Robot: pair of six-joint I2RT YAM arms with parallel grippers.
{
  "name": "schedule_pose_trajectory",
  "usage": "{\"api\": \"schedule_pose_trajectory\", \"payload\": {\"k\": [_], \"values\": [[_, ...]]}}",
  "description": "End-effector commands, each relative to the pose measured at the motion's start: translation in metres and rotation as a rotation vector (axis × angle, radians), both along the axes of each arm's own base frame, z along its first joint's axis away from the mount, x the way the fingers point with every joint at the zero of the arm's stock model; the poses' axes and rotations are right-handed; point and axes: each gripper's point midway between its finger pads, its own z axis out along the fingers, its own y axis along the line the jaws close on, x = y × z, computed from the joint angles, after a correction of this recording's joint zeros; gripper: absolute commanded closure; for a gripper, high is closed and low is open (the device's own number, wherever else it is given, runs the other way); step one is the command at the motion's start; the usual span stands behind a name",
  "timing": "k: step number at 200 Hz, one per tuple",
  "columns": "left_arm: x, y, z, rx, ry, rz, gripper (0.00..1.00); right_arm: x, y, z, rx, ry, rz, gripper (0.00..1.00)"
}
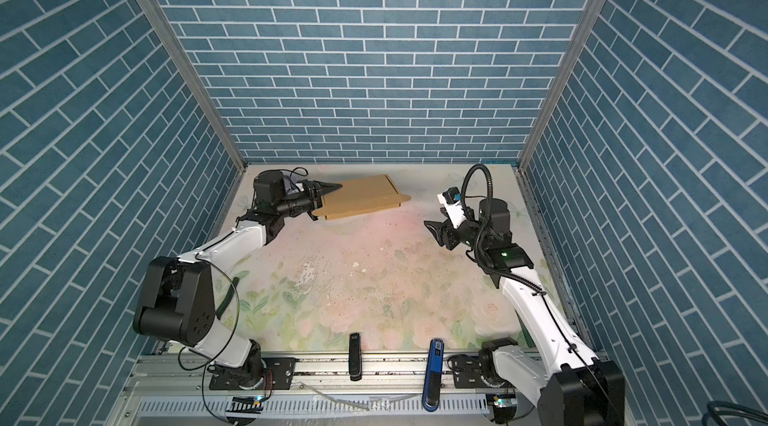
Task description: Fold the paper box
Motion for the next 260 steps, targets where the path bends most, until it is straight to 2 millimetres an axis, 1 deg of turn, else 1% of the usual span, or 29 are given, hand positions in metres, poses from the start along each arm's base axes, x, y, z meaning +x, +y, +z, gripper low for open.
{"api": "schedule_pose_trajectory", "payload": {"k": [1, 15, 26, 52, 76, 98, 116, 147, 179, 209, 243, 260], "values": [[-0.02, -0.004, -0.025, 0.025, 0.148, -0.018, 0.65, -0.007, 0.014, 0.006, -0.058, -0.151, 0.129, 0.36], [-0.026, -0.008, -0.037, -0.013, 0.202, -0.003, 0.68, -0.009, 0.018, 0.004, -0.069, -0.154, 0.16, 0.37], [-0.026, -0.009, -0.039, -0.032, 0.216, 0.005, 0.7, -0.01, 0.02, 0.002, -0.067, -0.154, 0.176, 0.38], [-0.026, -0.009, -0.037, 0.002, 0.235, -0.002, 0.71, -0.017, 0.029, -0.005, -0.082, -0.155, 0.226, 0.37], [-0.02, -0.012, -0.047, 0.005, 0.271, -0.01, 0.73, -0.024, 0.037, -0.018, -0.131, -0.146, 0.262, 0.36], [-0.016, -0.016, -0.044, 0.005, 0.273, -0.016, 0.75, -0.032, 0.043, -0.029, -0.142, -0.122, 0.299, 0.36], [-0.019, -0.016, -0.045, 0.021, 0.285, -0.027, 0.75, -0.033, 0.045, -0.035, -0.143, -0.122, 0.306, 0.36], [-0.032, -0.017, -0.052, 0.034, 0.327, -0.038, 0.75, -0.027, 0.049, -0.04, -0.15, -0.128, 0.318, 0.36], [-0.052, -0.016, -0.062, 0.049, 0.394, -0.054, 0.76, -0.023, 0.052, -0.047, -0.154, -0.14, 0.323, 0.37], [-0.069, -0.012, -0.061, 0.083, 0.45, -0.082, 0.76, -0.025, 0.051, -0.052, -0.154, -0.143, 0.323, 0.37], [-0.089, -0.01, -0.068, 0.166, 0.537, -0.171, 0.76, -0.033, 0.054, -0.053, -0.136, -0.134, 0.356, 0.37], [-0.094, -0.009, -0.069, 0.189, 0.571, -0.2, 0.76, -0.037, 0.055, -0.054, -0.135, -0.13, 0.362, 0.36]]}}
